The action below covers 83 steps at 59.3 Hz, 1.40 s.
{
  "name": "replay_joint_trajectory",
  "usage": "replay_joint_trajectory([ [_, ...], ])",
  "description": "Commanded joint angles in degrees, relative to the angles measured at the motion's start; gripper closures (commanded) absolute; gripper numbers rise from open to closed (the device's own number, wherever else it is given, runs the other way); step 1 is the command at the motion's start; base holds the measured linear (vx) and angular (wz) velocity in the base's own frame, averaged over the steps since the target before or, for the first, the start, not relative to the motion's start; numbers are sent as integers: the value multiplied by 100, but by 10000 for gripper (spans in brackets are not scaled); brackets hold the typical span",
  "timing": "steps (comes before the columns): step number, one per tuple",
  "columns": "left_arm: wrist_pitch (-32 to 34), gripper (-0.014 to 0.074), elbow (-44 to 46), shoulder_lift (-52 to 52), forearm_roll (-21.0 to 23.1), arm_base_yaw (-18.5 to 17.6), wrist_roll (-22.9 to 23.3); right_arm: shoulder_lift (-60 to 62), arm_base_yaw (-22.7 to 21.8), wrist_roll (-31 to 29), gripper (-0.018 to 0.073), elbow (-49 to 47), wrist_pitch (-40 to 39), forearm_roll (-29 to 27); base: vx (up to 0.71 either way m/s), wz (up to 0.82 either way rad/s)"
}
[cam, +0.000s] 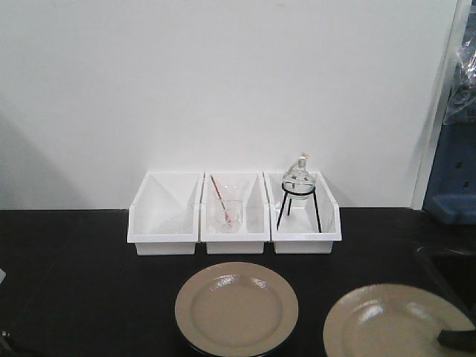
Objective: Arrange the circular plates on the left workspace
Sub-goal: 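Grasp the rim of the other beige plate with the right gripper, then lift the plate with the right gripper and set it onto the centered plate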
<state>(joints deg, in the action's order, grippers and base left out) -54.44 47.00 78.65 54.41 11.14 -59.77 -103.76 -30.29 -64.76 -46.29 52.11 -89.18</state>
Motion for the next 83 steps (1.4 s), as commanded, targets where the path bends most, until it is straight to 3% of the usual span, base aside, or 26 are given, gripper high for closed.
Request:
replay_joint_trajectory([
  [1,-83,597,135,-182,349,-6,-8,465,205,-27,564,-192,706,-1178,0,0],
  [9,-90,597,135,-182,349,-25,-8,453,853,85,563,-662,539,-1233,0,0],
  [26,-108,597,135,-182,355,-25,3,-7,2622,851,563,-2001,-787,-1352,0,0],
  [40,-129,597,135,-182,351,-25,3,-858,3539,1067,563,-2896,-984,-1352,0,0],
  [51,-197,597,135,-182,351,-25,130,-1314,3873,1069,563,-3234,-1082,-1352,0,0],
  [66,-221,597,135,-182,351,-25,146,-1432,3873,963,528,-3276,-1248,-1166,0,0],
  [83,-245,597,135,-182,351,-25,146,-1432,3873,553,328,-3276,-1384,-577,0,0],
])
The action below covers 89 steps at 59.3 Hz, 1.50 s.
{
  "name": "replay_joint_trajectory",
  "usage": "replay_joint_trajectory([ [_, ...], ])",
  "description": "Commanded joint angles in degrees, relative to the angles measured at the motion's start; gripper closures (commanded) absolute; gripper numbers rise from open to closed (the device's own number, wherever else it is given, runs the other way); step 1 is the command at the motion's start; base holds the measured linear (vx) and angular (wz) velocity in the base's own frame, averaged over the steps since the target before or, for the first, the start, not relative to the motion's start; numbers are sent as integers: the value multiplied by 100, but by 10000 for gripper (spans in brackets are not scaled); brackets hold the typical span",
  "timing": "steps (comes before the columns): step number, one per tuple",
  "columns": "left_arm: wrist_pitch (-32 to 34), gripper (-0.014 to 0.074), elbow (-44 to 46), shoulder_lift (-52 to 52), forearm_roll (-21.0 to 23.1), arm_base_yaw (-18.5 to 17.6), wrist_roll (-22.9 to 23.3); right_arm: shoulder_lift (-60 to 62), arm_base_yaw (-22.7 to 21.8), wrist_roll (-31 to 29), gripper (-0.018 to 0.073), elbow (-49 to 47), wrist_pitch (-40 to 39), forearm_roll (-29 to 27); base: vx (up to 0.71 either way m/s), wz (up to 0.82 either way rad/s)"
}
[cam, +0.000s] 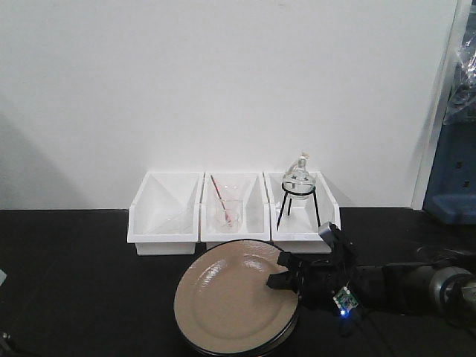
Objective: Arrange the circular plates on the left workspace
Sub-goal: 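Lift the plate with the right gripper and set it onto the centered plate, then open the right gripper and withdraw it from the stacked plates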
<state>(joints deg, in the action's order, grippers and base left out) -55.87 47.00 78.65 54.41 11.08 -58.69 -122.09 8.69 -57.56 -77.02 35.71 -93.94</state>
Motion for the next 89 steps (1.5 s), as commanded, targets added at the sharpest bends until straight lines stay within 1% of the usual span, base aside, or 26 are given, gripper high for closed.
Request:
replay_joint_trajectory([
  [1,-102,597,135,-182,351,-19,38,401,-25,-189,305,-203,226,-77,0,0],
  [7,-115,597,135,-182,351,-19,49,401,-25,-541,206,-203,67,-46,0,0],
  [12,-158,597,135,-182,351,-19,49,401,-38,-1231,144,-203,-57,22,0,0],
  [16,-169,597,135,-182,351,-19,49,406,-46,-1914,113,-203,-151,62,0,0],
  [21,-168,597,135,-182,351,-19,44,443,-46,-2681,104,-203,-324,56,0,0],
  [24,-168,597,135,-182,351,-19,44,474,-46,-2993,104,-203,-495,56,0,0],
  [30,-168,597,135,-182,351,-19,44,593,-46,-3378,104,-203,-879,64,0,0],
  [35,-168,597,135,-182,351,-19,44,728,-46,-3868,104,-203,-1247,68,0,0],
  [40,-205,597,135,-182,351,-19,44,891,-46,-4233,106,-203,-1710,63,0,0],
  [41,-298,597,135,-182,351,-19,44,1058,-46,-4282,106,-203,-2177,63,0,0],
  [47,-509,597,135,-182,351,-19,44,1309,-46,-4275,124,-170,-2624,63,0,0],
  [51,-576,597,135,-182,351,-19,44,1539,-46,-4186,175,-127,-2836,63,0,0],
  [54,-576,597,135,-177,359,-19,50,1758,-46,-4107,239,-47,-2938,63,0,0],
  [57,-588,597,135,-159,399,-19,50,2006,-46,-3990,326,89,-2997,58,0,0],
  [60,-584,597,135,-130,527,-19,50,2280,-40,-3933,425,271,-3003,58,0,0],
  [63,-511,597,135,-103,677,-19,50,2663,-40,-3879,559,542,-3010,62,0,0],
  [64,-494,597,135,-103,718,-19,50,2753,-40,-3864,574,610,-3015,62,0,0],
  [69,-435,597,135,-97,843,-19,50,3397,-40,-3819,570,1074,-3021,62,0,0],
  [80,-283,597,135,-246,843,-19,51,5115,-40,-3819,564,2273,-3237,62,0,0],
  [85,-96,597,135,-573,786,-19,267,6031,-40,-3825,564,2904,-3443,62,0,0],
  [89,1,597,135,-875,625,-19,385,6733,-40,-3833,564,3397,-3504,62,0,0],
])
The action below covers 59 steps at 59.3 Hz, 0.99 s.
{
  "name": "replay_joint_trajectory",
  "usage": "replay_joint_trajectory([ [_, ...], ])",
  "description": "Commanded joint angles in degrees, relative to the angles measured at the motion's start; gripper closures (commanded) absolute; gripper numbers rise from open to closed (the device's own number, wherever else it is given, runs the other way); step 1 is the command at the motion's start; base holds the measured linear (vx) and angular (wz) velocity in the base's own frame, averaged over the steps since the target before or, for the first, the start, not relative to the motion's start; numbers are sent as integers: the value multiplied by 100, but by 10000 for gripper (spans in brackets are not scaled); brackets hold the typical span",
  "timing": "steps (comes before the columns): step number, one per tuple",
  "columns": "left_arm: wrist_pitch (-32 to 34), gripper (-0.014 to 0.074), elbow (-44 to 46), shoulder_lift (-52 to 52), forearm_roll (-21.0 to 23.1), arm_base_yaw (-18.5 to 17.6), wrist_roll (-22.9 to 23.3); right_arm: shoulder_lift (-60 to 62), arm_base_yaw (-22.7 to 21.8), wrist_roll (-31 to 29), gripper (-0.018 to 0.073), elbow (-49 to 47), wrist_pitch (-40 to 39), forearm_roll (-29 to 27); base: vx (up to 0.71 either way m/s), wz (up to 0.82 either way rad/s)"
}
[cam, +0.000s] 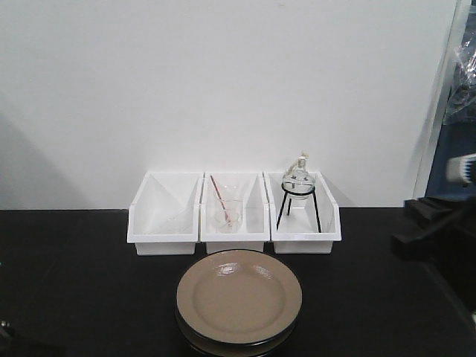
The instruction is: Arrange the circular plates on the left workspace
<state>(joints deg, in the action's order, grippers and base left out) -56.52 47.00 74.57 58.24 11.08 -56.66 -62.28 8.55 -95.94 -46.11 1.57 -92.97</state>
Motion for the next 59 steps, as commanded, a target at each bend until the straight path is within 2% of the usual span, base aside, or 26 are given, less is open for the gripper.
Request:
replay_joint_trajectory([
  [1,98,597,135,-577,182,-19,217,892,-25,5,564,403,-90,-41,0,0],
  [8,353,597,51,-1282,-84,-19,447,2009,-25,14,564,1203,-90,-81,0,0],
  [20,1097,597,-561,-2635,-78,-19,722,3380,-25,14,564,2026,-412,-81,0,0],
  [29,1641,597,-907,-3566,-30,-19,783,3733,-25,14,562,2150,-442,-81,0,0],
  [39,2229,597,-1082,-4320,-41,-19,1320,3749,-25,14,559,2150,-458,-81,0,0],
  [49,2145,597,-1082,-4754,-28,-19,1462,3749,-25,14,559,2150,-443,-81,0,0],
  [59,1457,596,-1082,-4934,227,-19,1494,3749,-25,14,559,2150,-443,-81,0,0],
])
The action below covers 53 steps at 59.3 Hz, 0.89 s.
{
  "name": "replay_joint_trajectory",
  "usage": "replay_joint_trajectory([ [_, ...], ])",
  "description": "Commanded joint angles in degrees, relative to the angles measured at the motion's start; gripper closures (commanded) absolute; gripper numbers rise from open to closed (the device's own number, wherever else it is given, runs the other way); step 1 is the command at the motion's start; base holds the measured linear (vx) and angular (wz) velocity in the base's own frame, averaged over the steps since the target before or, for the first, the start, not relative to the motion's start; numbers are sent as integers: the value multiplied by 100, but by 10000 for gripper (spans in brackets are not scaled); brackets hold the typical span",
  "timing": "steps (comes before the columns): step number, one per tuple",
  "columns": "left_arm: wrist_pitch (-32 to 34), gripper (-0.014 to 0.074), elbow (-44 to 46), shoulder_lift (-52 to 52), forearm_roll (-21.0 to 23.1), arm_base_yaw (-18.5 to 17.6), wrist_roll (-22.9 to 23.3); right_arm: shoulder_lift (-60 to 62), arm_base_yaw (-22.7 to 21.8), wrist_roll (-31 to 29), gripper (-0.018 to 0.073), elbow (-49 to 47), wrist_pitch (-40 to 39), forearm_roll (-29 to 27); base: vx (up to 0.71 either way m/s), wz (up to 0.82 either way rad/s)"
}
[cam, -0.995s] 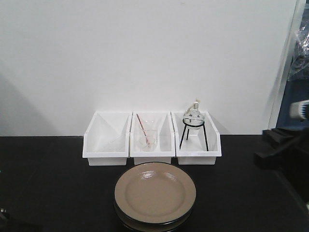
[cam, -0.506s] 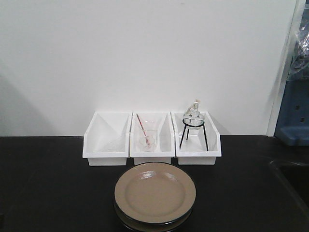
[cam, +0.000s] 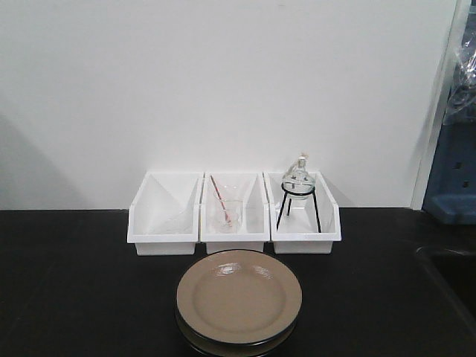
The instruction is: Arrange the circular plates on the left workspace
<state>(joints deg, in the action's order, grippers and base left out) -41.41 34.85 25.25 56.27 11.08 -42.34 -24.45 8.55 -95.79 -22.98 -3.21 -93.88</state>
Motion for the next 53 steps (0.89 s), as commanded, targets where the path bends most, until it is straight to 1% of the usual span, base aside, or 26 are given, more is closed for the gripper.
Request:
replay_joint_trajectory([
  [1,-142,596,133,-14,440,-19,63,-34,-25,-1,559,-163,34,9,0,0],
  [9,-575,596,133,-35,455,-19,58,-34,-25,-1,559,-163,34,9,0,0],
  [14,-548,596,133,-35,339,-19,-66,-34,-25,-1,559,-163,34,9,0,0],
  [17,-379,596,133,-35,276,-19,-204,-34,-25,-1,559,-163,34,9,0,0],
  [25,183,596,133,-35,277,-19,-474,-34,-25,-1,559,-163,34,9,0,0],
  [29,446,596,113,-41,323,-19,-661,-34,-25,-1,559,-163,34,9,0,0],
  [35,974,596,-97,-157,536,-19,-979,-34,-25,-1,559,-163,34,9,0,0],
  [40,1281,596,-338,-312,541,-19,-1058,-34,-25,-1,559,-163,27,9,0,0],
  [44,1468,596,-603,-557,311,-19,-1052,-34,-25,-1,559,-163,27,9,0,0],
  [48,1566,596,-838,-799,-24,-19,-1045,-34,-25,-1,559,-163,27,9,0,0],
  [52,1660,596,-1132,-1112,-497,-19,-1029,-34,-25,-1,559,-163,27,9,0,0],
  [53,1671,596,-1183,-1172,-721,-19,-1029,-34,-25,-1,559,-163,27,9,0,0],
])
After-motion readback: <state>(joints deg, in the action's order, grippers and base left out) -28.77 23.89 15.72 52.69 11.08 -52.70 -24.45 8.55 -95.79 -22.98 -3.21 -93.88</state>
